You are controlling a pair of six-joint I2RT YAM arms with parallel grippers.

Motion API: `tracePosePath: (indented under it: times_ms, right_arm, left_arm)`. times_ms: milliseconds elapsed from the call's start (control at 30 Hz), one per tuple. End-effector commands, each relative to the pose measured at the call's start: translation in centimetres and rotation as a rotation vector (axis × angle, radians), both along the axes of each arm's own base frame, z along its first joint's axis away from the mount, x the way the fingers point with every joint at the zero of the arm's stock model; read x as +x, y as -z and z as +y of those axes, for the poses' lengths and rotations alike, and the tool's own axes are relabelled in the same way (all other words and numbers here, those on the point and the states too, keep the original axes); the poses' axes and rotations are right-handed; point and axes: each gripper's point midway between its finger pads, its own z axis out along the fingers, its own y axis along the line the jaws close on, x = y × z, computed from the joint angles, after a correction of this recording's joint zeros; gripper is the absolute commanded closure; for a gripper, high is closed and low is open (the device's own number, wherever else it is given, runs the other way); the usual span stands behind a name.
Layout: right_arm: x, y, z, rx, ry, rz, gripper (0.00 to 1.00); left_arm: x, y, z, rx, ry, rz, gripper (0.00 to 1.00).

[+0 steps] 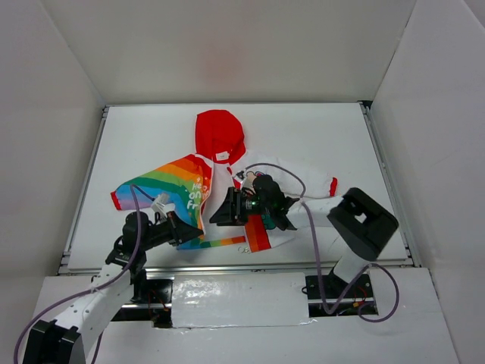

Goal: Zip up the jacket

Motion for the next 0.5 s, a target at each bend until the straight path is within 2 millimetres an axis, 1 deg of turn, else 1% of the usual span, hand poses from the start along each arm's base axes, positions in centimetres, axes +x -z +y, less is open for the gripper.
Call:
tracePosePath:
  times_ms: [0,33,67,100,133,167,200,233,267,300,333,400,467]
  right_arm:
    - [0.6,3.2,-3.8,-0.289,0.092,-0.078,0.4]
    - [2.2,3.2,-4.4,-0.373,0.159,-0.159,0.4]
    - [1.3,4.4,-6.4,-0.517,0.172,-0.129,0.4]
    - [1.4,4.7,-7.4,-0.598,0.192,-0.149,0.4]
    - [0.3,4.9,-8.5,-0.707,0.172,-0.162,0.4]
    - [1.3,4.9,-9.9,-0.799,0.237,-0.211,0.4]
    - [0.9,5.0,-10.6,-0.856,0.242,-0.22,0.4]
    - [0.0,5.1,-11.3,-0.921,0.226,-0.22,0.41]
    - [0.1,5.1,-12.1,-0.962,0.254,-0.242,0.42]
    - [-0.2,5.0,-12.4,-0.976,0.257,-0.243,0.42]
    - [-1.1,5.0,-12.8,-0.992,0.241,-0.245,0.43]
    - [-1.9,5.1,-13.3,-1.016,0.229,-0.244,0.45]
    - [-2.5,5.3,-13.4,-1.043,0.219,-0.264,0.45]
  left_arm:
    - [0.5,-1.3,-0.1,-0.026,-0.017,-0.002,1.0]
    - [0.6,-1.4,0.0,-0.014,-0.023,0.014,1.0]
    - [0.6,-1.3,0.1,-0.005,-0.027,0.028,1.0]
    - [0.6,-1.3,0.1,0.008,-0.026,0.03,1.0]
    - [0.6,-1.5,0.2,0.022,-0.024,0.044,1.0]
    - [0.7,-1.5,0.3,0.038,-0.029,0.048,1.0]
    - [1.0,-2.2,0.4,0.055,-0.026,0.023,1.0]
    - [0.8,-1.9,0.6,0.074,-0.025,0.044,1.0]
    - [0.7,-1.8,0.8,0.093,-0.032,0.054,1.0]
    - [0.7,-1.9,1.0,0.116,-0.028,0.039,1.0]
    - [0.7,-2.5,1.2,0.133,-0.032,0.043,1.0]
    - [0.7,-3.1,1.3,0.139,-0.038,0.024,1.0]
    - [0.5,-3.5,1.1,0.125,-0.029,0.018,1.0]
